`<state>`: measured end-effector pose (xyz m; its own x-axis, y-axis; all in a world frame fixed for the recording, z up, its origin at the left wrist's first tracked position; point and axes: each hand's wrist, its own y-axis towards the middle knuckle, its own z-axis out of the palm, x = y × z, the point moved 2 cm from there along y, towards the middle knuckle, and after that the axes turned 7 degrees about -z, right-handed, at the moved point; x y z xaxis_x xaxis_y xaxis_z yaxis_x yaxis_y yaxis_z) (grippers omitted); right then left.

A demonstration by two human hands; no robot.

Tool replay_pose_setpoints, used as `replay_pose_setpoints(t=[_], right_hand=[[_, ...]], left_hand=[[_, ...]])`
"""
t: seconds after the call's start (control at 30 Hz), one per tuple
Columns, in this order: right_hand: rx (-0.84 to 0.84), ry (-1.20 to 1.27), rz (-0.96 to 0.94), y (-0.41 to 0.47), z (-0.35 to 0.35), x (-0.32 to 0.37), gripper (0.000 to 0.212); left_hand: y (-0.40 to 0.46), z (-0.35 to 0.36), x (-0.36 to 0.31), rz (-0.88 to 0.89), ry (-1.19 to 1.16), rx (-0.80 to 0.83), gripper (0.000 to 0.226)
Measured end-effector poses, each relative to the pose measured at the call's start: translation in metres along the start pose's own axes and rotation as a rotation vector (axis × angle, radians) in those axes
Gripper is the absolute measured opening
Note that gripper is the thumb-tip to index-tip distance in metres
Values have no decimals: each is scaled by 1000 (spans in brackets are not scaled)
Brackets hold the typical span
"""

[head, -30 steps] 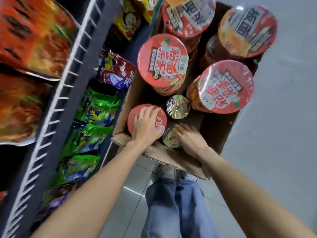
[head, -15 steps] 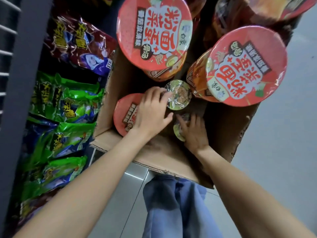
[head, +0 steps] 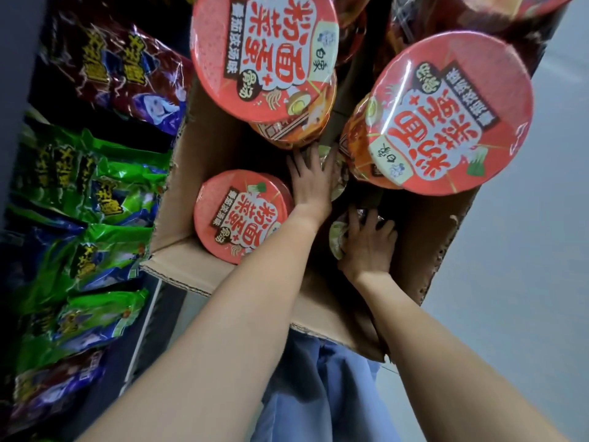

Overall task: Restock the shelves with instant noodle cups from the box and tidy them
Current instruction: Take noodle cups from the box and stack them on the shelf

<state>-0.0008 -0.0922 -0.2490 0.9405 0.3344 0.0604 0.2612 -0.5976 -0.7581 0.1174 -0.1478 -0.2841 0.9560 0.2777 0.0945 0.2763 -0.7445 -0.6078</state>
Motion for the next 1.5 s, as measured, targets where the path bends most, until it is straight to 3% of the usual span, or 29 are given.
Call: replay_pose_setpoints(t=[0.2,0.33,0.47,0.6,0.7,0.8,0.9,1.07,1.23,1.33,1.5], right_hand=[[-82,-5,23,-17,-19,11,90],[-304,-78,-19,-58,-50,11,84],[-259,29,-112,-130,-96,13,105],[-252,168,-73,-221,-159,13,119],[-378,387,-72,-298,-214,6,112],[-562,560,-60,-371,-266,-1,112],[-694,630,-196,-434,-307,6,100],[-674,688,-483,-526,-343,40,92],[-765,748,-686,-621,-345,53,76],[-788,738,-801,-678,-336,60,78],[-559,701,-1108,-761,-308,80,92]], left_hand=[[-8,-10,6,11,-157,74,99],[-44,-36,9,55,-194,-2,96],[-95,-88,26,138,-297,-30,94],[-165,-147,51,118,-419,5,108],[-228,-197,65,110,-530,18,110],[-292,-247,87,119,-478,-4,111],[-358,-290,110,183,-356,-74,105],[-472,-347,144,269,-262,-208,103],[-594,-368,174,197,-590,-368,116],[-671,-361,184,143,-780,-472,119],[-808,-326,196,36,-1068,-653,109]])
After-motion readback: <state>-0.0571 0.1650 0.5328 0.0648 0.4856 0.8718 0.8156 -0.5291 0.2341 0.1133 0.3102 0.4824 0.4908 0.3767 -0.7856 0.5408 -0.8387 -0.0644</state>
